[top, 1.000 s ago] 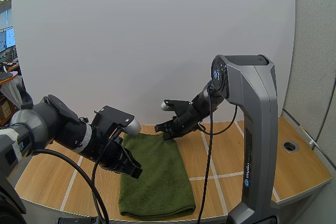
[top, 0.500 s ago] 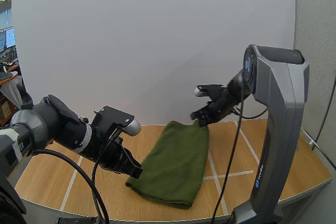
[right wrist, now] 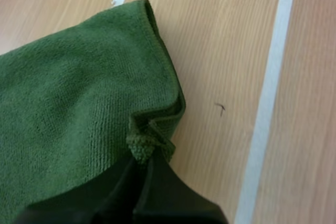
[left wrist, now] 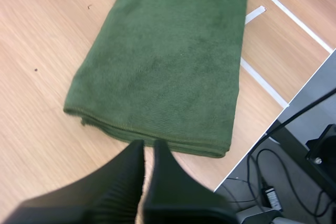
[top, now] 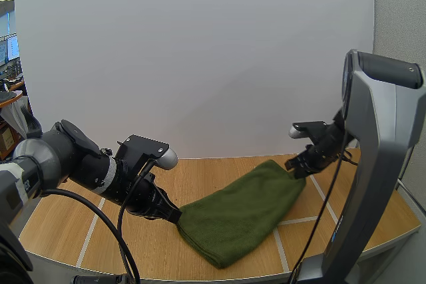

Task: Fold the towel

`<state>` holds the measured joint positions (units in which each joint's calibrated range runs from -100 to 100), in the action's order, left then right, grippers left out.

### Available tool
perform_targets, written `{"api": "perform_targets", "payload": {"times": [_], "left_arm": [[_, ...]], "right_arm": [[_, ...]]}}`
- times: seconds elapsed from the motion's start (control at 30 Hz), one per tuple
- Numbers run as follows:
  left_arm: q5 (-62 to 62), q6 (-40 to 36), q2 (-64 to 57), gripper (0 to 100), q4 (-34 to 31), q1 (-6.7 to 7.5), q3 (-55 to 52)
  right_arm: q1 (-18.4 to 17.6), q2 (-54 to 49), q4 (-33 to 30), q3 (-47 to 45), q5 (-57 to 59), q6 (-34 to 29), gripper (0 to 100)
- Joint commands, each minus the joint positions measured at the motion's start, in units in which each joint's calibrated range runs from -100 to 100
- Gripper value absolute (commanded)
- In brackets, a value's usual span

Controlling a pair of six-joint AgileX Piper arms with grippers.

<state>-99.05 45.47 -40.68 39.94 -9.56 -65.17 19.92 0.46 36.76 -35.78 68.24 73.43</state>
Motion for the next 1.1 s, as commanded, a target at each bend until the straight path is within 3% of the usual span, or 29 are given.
{"api": "perform_targets", "payload": {"times": [0.0,0.07,0.13,0.4,0.7,1.07], "left_arm": [[-0.95,-2.04,2.85,47,0.42,0.18,-0.32],[-0.95,-3.34,5.55,70,0.42,0.18,-0.32],[-0.95,-3.7,8.31,82,0.9,0.18,-0.19],[-0.95,-5.71,17.01,82,1.15,0.18,-0.18],[8.16,-5.51,30.63,82,1.63,0.18,4.05],[12.38,-2.06,40.43,82,5.26,0.18,6.3]], "right_arm": [[1.09,-2.36,1.05,-2.95,0.93,3.05,0],[1.35,-2.94,1.5,-3.99,0.93,3.87,0],[1.35,-2.98,1.63,-4.66,0.93,3.87,0],[1.35,-2.98,2.82,-4.79,1.12,4.06,0],[1.35,-2.98,3.27,-4.79,2.64,4.95,0],[1.35,-2.98,3.27,-4.79,3.02,4.95,0]]}}
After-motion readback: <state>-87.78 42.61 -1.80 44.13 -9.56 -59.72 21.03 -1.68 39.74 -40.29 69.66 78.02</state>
